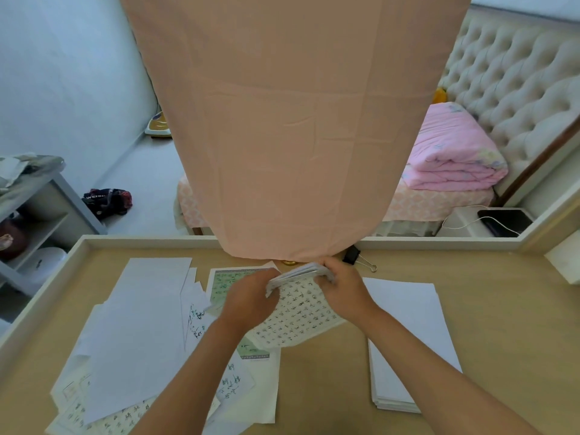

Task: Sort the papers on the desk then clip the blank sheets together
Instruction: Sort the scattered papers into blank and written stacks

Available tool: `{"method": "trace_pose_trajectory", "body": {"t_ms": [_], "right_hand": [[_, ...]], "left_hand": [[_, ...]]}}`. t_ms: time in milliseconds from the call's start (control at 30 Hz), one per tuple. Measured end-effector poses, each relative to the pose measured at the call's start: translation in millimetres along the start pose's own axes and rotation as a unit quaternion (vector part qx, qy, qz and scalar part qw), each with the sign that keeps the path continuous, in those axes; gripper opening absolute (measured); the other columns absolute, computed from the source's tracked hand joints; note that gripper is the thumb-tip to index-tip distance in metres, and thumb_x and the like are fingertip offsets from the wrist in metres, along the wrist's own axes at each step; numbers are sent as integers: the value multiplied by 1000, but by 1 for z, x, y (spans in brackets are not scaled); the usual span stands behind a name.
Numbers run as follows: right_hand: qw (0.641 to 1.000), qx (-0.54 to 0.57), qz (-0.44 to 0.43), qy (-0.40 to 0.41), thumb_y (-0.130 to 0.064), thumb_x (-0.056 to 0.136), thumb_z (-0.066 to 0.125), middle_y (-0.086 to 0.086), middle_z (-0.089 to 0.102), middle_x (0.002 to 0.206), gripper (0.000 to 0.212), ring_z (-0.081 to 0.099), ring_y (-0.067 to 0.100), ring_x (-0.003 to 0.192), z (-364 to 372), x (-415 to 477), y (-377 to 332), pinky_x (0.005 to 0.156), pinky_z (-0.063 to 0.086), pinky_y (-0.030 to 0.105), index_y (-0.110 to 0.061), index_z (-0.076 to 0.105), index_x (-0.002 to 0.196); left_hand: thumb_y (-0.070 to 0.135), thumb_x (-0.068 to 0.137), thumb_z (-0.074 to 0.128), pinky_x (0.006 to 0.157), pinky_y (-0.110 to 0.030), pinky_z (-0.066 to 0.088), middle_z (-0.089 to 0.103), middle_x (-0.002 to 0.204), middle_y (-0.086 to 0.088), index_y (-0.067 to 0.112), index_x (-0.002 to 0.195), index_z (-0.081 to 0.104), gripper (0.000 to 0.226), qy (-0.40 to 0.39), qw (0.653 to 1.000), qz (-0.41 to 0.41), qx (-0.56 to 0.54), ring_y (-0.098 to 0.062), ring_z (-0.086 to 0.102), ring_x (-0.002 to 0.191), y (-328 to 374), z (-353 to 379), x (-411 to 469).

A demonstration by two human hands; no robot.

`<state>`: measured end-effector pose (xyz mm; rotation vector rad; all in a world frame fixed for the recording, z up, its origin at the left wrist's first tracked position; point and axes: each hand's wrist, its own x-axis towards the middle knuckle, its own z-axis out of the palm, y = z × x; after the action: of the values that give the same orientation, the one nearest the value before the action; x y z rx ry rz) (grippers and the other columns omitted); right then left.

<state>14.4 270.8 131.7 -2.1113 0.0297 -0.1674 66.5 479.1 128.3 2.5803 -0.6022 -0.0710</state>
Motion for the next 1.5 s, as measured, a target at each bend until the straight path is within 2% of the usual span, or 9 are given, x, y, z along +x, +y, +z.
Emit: {"method": "trace_pose_trajectory", "body": {"t_ms": [133, 267, 500, 733, 867, 1000, 1200, 1367, 1500], "right_hand": [[978, -79, -27, 193, -11, 78, 79, -12, 51, 121, 56, 46, 7, 112, -14, 1, 4, 99, 41, 28, -22, 53, 126], [937, 214, 217, 169, -8, 68, 88, -9, 40, 140, 105, 43, 12, 127, -18, -12, 24, 108, 39, 40, -30, 23, 147], [951, 213, 197, 110, 6, 88, 64, -9, 73, 109, 35, 68, 12, 105, 0, -41, 20, 86, 57, 28, -18, 63, 114], [963, 122, 225, 82, 1, 96, 51, -7, 47, 134, 60, 43, 8, 126, 38, -77, 39, 94, 41, 14, -33, 28, 139], [960, 63, 255, 95, -7, 101, 40, -8, 42, 144, 57, 41, 11, 132, 37, -84, 53, 110, 38, 32, -26, 21, 152], [941, 55, 292, 160, -10, 101, 41, 1, 64, 113, 20, 61, 12, 89, 13, -78, 57, 72, 52, 28, -19, 52, 116], [879, 93, 402, 239, -4, 93, 39, -3, 64, 98, 30, 61, 16, 75, -50, -88, 97, 49, 43, 24, -20, 53, 114], [860, 65, 447, 238, 3, 90, 33, 0, 60, 111, 52, 62, 22, 84, -106, -95, 158, 53, 45, 29, -18, 43, 136], [880, -33, 459, 112, -2, 89, 38, 7, 44, 144, 64, 58, 27, 108, -139, -97, 202, 63, 53, 31, -20, 30, 150]], "left_hand": [[31, 83, 59, 52, -41, 54, 62, 72, 3, 26, 101, 61, 19, 62, 989, -44, -127, -16, 59, 59, -7, 8, -7], [13, 84, 64, 56, -49, 56, 67, 78, -18, 25, 90, 63, 14, 92, 928, -119, -339, -21, 59, 60, 1, 0, -18], [1, 88, 63, 68, -28, 58, 75, 93, 8, 26, 100, 67, 29, 63, 876, -138, -457, -11, 72, 86, -1, 12, -30], [11, 90, 64, 76, -22, 50, 56, 115, 6, 19, 126, 39, 44, -5, 913, -153, -379, -12, 59, 107, -4, 73, -54], [8, 99, 47, 73, -25, 48, 55, 111, 2, 15, 125, 37, 28, -20, 928, -152, -339, -14, 56, 95, 2, 80, -51], [7, 96, 48, 69, -42, 55, 56, 90, 8, 20, 111, 39, 22, -17, 926, -182, -330, -15, 59, 74, 15, 76, -36], [14, 98, 48, 67, -27, 51, 58, 107, 4, 17, 124, 44, 26, -209, 900, -210, -321, -16, 59, 92, 68, 105, -9], [11, 97, 47, 80, -35, 55, 60, 107, 1, 14, 129, 44, 33, -303, 876, -224, -301, -19, 61, 95, 124, 160, 19], [17, 92, 50, 97, -41, 51, 57, 126, -10, 11, 136, 47, 44, -328, 875, -247, -256, -26, 58, 113, 152, 202, 26]]}}
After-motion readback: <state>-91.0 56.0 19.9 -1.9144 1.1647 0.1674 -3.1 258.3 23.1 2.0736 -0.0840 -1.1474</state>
